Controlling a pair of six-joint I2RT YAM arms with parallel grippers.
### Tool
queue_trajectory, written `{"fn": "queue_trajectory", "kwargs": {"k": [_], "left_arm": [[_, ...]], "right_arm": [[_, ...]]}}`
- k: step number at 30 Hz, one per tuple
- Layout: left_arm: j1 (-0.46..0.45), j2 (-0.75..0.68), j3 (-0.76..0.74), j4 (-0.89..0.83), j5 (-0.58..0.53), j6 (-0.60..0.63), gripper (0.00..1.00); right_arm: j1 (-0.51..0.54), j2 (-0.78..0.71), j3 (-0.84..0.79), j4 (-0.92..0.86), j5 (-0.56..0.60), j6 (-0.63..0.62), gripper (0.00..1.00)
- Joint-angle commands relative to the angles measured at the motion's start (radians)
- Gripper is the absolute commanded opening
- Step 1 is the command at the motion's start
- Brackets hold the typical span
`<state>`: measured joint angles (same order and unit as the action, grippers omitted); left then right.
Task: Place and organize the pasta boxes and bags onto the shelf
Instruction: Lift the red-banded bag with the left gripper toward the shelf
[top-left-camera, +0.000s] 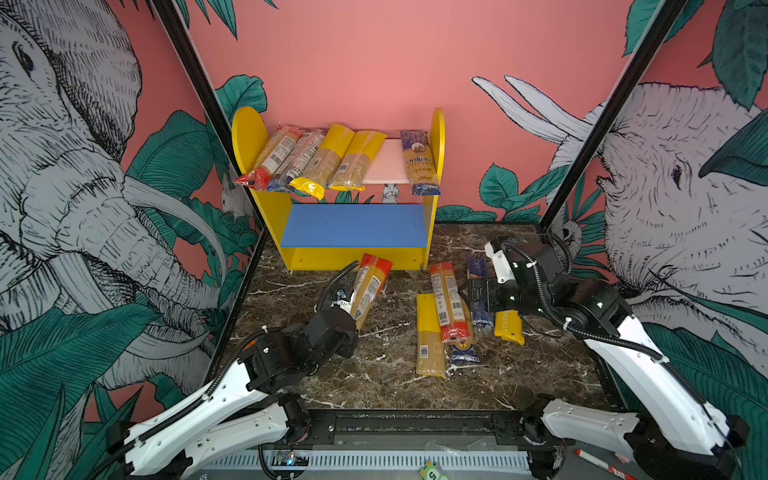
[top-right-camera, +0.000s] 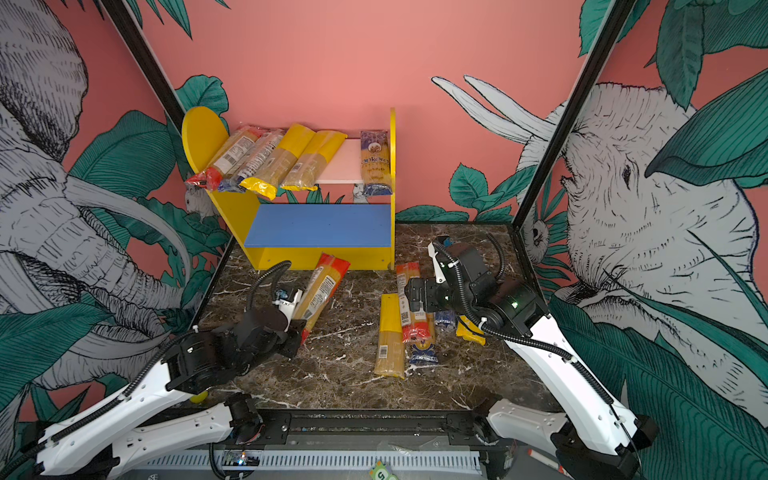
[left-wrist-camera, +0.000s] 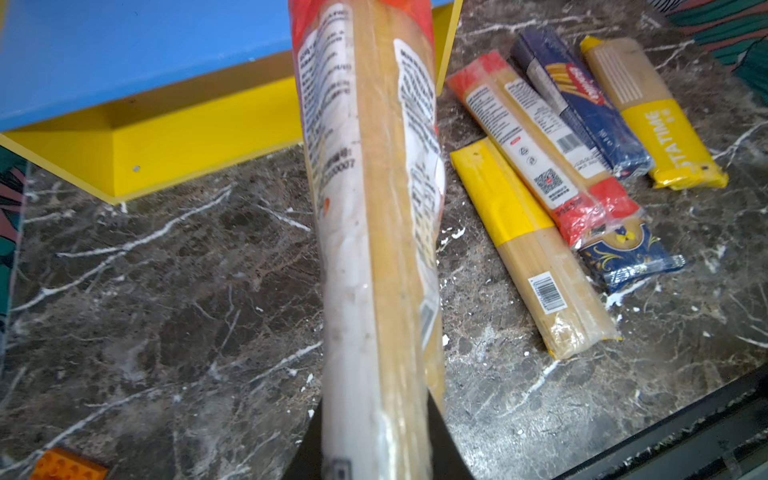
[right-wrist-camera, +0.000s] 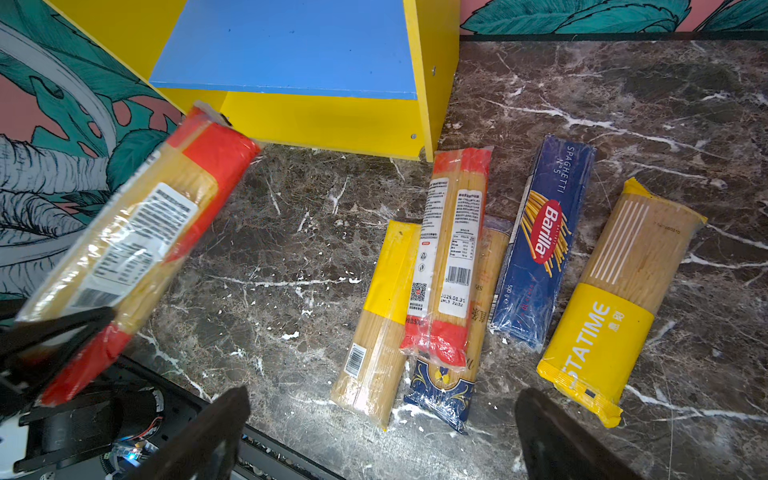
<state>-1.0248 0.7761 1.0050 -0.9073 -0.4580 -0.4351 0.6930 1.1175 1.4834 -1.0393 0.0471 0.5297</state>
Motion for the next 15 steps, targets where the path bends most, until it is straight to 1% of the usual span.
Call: {"fn": "queue_trajectory", "kwargs": {"k": [1, 7, 15], "left_arm": [[-0.002, -0.027, 0.127, 0.014, -0.085, 0.070, 0.00], [-0.001, 0.028, 0.309, -0.054, -0.085, 0.148, 0.00], [-0.001, 0.117, 0.496, -0.018, -0.108, 0.253, 0.00]], "right_arm": [[-0.004, 0.017, 0.023, 0.037, -0.007, -0.005, 0.99], [-0.006, 0.033, 0.043, 0.039, -0.008, -0.012, 0.99], [-0.018, 0.029, 0.064, 0.024, 0.002, -0.027, 0.99]]}}
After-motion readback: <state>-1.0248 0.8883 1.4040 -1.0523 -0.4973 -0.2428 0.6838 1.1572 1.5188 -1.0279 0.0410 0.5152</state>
